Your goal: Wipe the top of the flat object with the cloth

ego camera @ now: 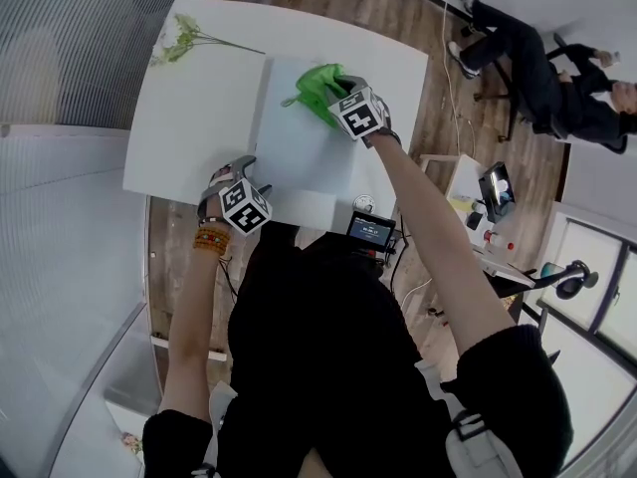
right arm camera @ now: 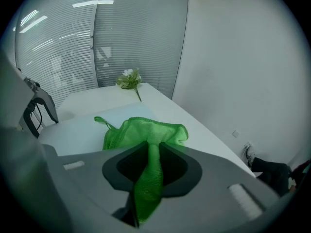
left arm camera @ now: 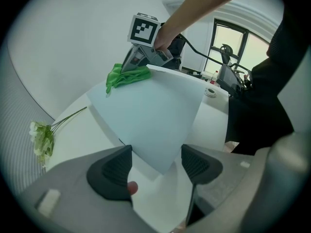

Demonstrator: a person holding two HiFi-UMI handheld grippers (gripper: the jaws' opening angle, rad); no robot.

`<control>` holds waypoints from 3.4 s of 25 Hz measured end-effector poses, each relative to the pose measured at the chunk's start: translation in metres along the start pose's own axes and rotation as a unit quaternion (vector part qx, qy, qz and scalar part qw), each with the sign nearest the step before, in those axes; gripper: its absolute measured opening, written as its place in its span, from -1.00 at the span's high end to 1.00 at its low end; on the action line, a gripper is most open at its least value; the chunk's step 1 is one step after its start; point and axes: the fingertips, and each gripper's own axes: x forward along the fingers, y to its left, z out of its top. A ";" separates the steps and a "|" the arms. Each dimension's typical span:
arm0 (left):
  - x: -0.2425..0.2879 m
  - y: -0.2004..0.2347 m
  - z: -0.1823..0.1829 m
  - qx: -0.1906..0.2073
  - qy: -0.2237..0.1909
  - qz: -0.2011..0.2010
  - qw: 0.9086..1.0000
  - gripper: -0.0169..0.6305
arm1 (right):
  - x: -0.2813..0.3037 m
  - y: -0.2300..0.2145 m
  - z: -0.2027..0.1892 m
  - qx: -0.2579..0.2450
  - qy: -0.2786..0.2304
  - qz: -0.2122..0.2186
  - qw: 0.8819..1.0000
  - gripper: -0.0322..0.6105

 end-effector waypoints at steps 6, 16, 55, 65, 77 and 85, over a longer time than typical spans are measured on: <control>-0.002 -0.001 0.002 0.002 0.000 -0.002 1.000 -0.05 | -0.005 0.024 0.000 -0.016 -0.005 0.016 1.000 0.62; 0.000 0.000 0.000 0.003 0.000 -0.008 1.000 -0.05 | -0.006 0.048 -0.002 -0.030 -0.005 0.027 0.999 0.63; 0.003 0.004 -0.003 0.013 0.006 -0.012 1.000 -0.06 | -0.037 0.162 -0.024 -0.135 -0.026 0.129 0.982 0.63; 0.002 0.003 -0.003 0.013 0.005 -0.009 1.000 -0.06 | -0.051 0.191 -0.032 -0.152 -0.037 0.153 0.976 0.61; 0.004 0.003 -0.003 0.011 0.002 -0.008 1.000 -0.06 | -0.060 0.209 -0.037 -0.148 -0.041 0.186 0.971 0.60; 0.007 0.004 0.003 0.006 -0.007 -0.006 1.000 -0.06 | -0.066 0.188 -0.011 -0.083 -0.061 0.216 0.971 0.60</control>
